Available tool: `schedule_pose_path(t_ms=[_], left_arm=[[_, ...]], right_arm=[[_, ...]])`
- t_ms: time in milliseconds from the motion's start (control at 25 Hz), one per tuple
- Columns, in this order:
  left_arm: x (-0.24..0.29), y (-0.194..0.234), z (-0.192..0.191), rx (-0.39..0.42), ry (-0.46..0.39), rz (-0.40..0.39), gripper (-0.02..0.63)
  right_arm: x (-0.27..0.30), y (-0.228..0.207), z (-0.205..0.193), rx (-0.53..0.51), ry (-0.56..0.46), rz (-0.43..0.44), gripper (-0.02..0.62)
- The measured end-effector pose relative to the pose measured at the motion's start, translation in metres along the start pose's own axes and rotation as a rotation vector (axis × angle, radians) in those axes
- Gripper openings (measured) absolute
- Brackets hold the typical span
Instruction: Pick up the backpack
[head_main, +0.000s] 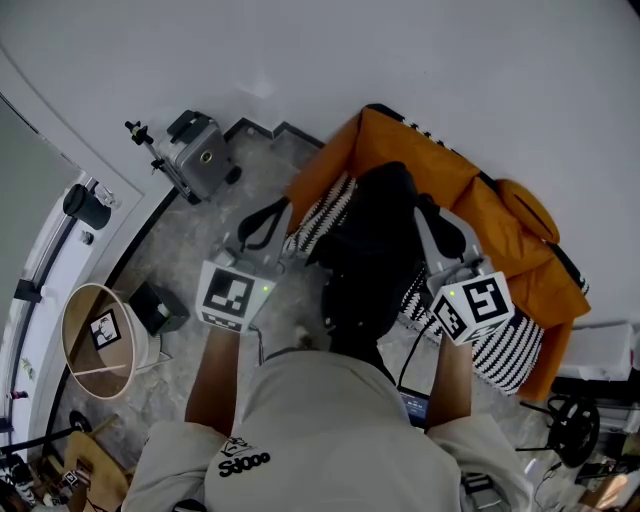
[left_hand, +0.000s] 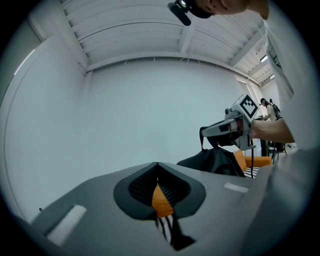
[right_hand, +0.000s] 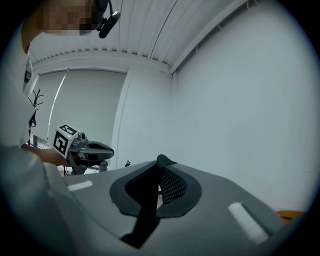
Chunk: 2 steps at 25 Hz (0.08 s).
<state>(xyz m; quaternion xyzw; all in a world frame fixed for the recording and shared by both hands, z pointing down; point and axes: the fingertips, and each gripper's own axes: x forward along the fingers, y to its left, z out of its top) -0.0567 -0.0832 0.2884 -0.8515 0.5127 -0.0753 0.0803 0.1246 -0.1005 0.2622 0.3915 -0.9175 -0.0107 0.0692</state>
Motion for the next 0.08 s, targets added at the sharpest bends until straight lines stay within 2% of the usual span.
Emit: schedule_pose_path(t_ms=[80], left_arm=[[0.0005, 0.0003, 0.0002, -0.001, -0.001, 0.0, 0.011]], right_arm=[[-0.0001, -0.0015, 0.0006, 0.001, -0.004, -0.004, 0.003]])
